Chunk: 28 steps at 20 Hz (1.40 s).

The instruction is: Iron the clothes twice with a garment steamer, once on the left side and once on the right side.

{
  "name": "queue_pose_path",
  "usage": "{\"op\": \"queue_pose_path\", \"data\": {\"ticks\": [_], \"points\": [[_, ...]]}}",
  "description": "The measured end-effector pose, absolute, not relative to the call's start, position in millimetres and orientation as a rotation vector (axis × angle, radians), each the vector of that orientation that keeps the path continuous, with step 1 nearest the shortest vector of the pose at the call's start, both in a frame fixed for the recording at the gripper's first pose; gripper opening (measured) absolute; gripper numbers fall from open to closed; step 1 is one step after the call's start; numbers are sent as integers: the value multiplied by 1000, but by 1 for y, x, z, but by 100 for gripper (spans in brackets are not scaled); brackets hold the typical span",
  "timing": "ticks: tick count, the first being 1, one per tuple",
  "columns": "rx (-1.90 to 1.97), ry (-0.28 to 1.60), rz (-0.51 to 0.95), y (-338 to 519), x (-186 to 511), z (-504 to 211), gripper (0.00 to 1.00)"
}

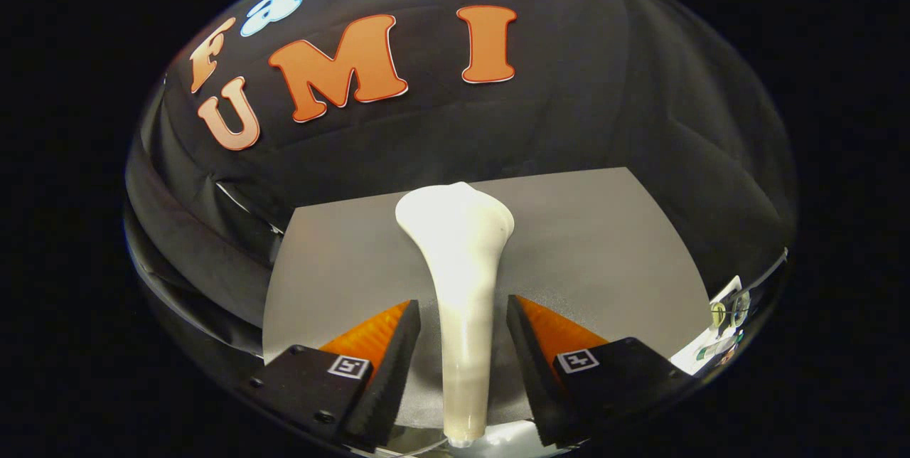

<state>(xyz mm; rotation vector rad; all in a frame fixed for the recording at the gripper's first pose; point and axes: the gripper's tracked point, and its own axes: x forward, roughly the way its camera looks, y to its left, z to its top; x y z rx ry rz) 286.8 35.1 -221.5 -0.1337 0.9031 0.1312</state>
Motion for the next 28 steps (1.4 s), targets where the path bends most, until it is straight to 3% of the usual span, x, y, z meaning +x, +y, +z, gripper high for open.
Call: {"op": "queue_pose_path", "data": {"ticks": [5,6,12,21,28], "points": [[-124,939,143,34,290,-238,66],[-120,948,142,34,290,-240,58],[-101,879,124,36,289,-227,51],[-49,671,83,33,249,-156,51],[-15,560,15,49,180,-127,51]]}}
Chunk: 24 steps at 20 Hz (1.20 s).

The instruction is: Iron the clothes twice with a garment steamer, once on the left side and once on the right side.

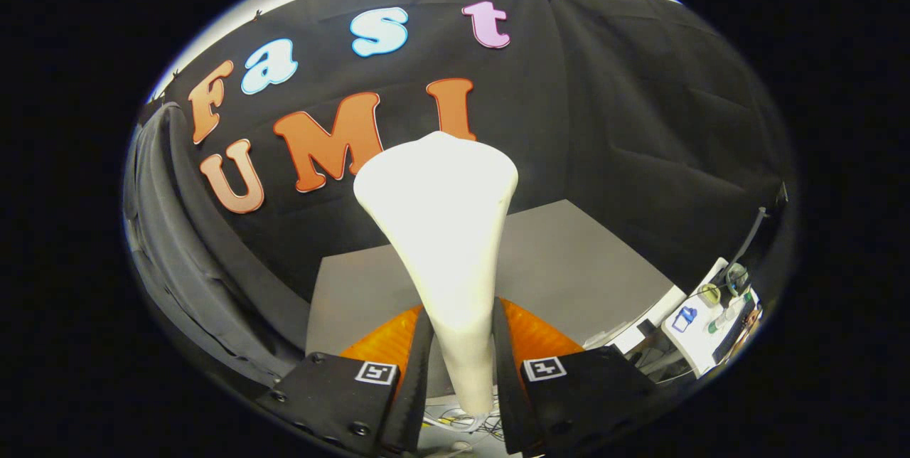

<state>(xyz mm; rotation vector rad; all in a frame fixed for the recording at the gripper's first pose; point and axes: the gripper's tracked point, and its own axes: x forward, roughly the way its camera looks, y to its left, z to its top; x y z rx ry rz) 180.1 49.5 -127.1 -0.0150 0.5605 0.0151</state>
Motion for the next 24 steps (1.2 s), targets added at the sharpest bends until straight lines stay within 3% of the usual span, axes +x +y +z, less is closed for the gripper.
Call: {"op": "queue_pose_path", "data": {"ticks": [14,24], "points": [[-29,433,28,197,47,-93,51],[-73,440,113,321,12,-104,50]]}}
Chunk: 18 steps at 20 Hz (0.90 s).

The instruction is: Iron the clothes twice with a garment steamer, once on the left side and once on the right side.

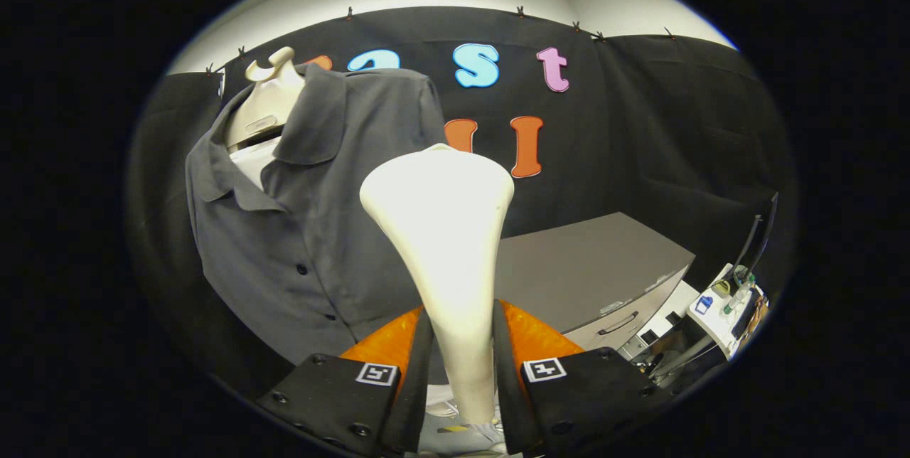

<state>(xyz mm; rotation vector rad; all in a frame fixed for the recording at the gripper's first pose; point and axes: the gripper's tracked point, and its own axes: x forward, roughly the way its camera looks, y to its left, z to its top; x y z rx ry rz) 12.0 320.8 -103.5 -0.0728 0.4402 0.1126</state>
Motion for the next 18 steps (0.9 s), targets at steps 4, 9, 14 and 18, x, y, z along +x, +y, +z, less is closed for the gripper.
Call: {"op": "queue_pose_path", "data": {"ticks": [4,9,14,18], "points": [[-79,469,144,355,19,-121,50],[-104,514,154,380,40,-143,51],[-113,550,139,381,54,-165,51],[-121,590,134,377,56,-192,50]]}}
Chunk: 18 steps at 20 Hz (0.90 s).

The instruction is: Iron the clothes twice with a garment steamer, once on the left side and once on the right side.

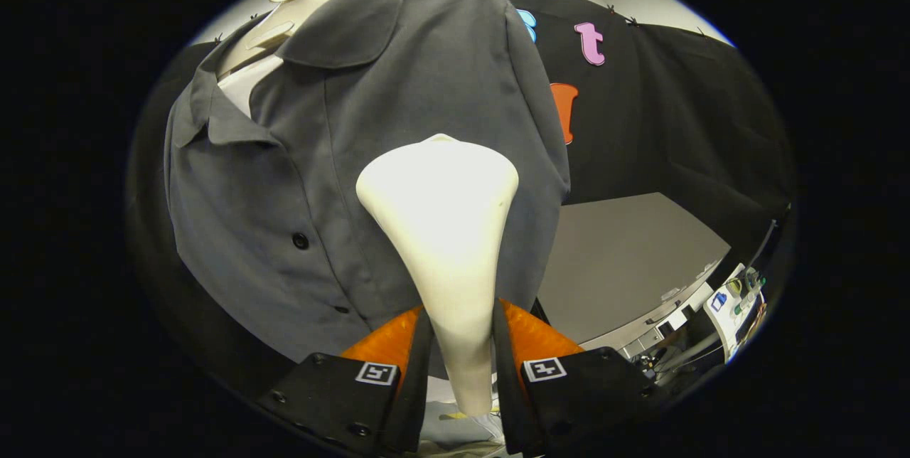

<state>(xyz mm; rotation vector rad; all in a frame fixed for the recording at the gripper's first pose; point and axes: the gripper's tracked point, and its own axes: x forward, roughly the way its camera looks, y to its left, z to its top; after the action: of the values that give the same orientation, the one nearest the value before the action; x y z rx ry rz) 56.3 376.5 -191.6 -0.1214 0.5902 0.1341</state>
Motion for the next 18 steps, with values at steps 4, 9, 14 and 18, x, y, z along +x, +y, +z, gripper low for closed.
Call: {"op": "queue_pose_path", "data": {"ticks": [4,9,14,18], "points": [[-132,647,122,368,52,-223,51],[-143,716,112,361,41,-265,51],[-163,777,105,363,28,-302,51],[-167,820,97,361,19,-334,51]]}}
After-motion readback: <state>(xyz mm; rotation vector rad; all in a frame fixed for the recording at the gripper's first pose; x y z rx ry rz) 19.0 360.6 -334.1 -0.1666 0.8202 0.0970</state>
